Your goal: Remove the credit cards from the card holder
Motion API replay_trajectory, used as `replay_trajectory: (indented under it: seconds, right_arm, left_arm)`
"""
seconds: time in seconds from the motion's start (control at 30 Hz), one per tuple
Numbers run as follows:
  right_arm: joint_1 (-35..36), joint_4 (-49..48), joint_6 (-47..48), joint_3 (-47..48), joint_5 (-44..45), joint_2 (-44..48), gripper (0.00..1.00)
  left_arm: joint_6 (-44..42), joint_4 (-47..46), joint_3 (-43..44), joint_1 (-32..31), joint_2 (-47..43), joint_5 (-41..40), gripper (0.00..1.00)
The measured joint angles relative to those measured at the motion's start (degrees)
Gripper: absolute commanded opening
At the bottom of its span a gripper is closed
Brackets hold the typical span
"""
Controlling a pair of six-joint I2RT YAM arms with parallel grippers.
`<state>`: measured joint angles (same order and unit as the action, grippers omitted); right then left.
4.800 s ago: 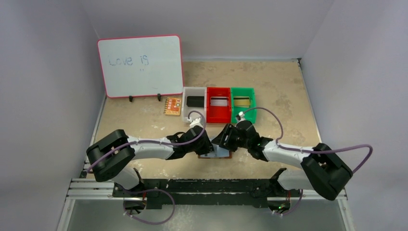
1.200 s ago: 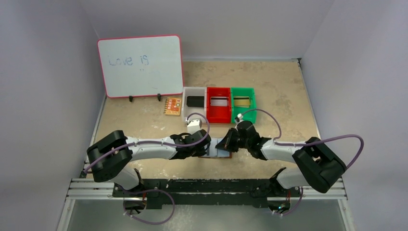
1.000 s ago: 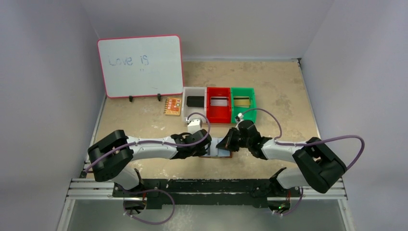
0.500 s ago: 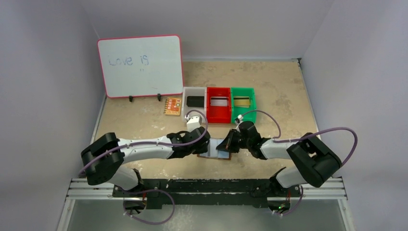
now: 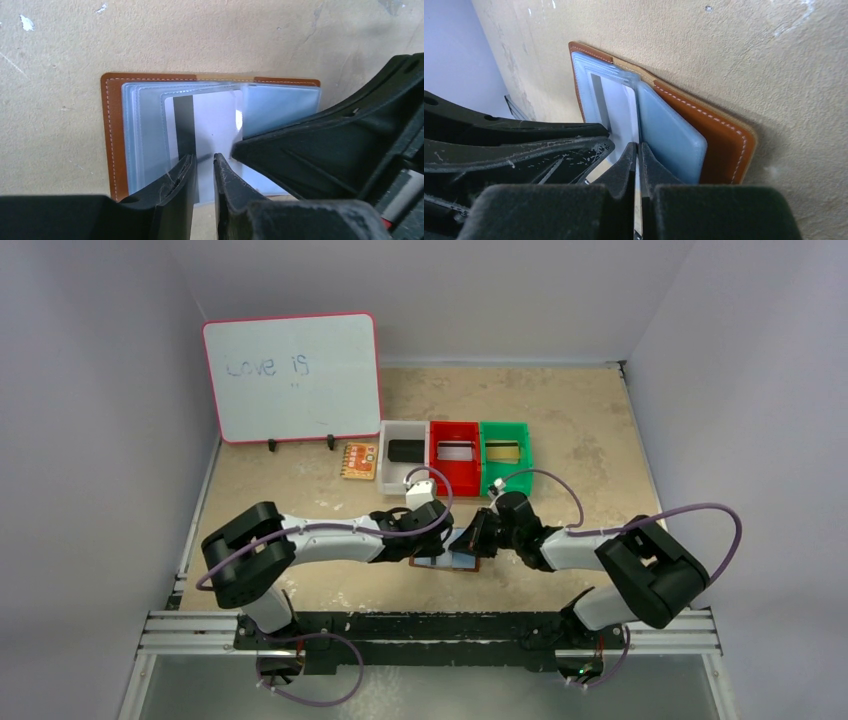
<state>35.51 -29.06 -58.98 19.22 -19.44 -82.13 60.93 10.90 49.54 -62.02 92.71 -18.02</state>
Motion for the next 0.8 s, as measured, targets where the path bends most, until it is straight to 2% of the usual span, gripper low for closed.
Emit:
replay_trajectory:
  seconds: [0.67,0.8]
  right_arm:
    - [0.0,5.0,-2.1,-1.3,3.7,7.3,0.01]
    - [-0.3,7.3,-2.1,-1.8,4.6,8.6,0.06]
  left_arm:
    - [2.5,1.9,-2.1,0.0,-1.2,-4.1,0.15]
    - [2.5,2.0,-2.1,0.0,-1.2,-4.2,0.15]
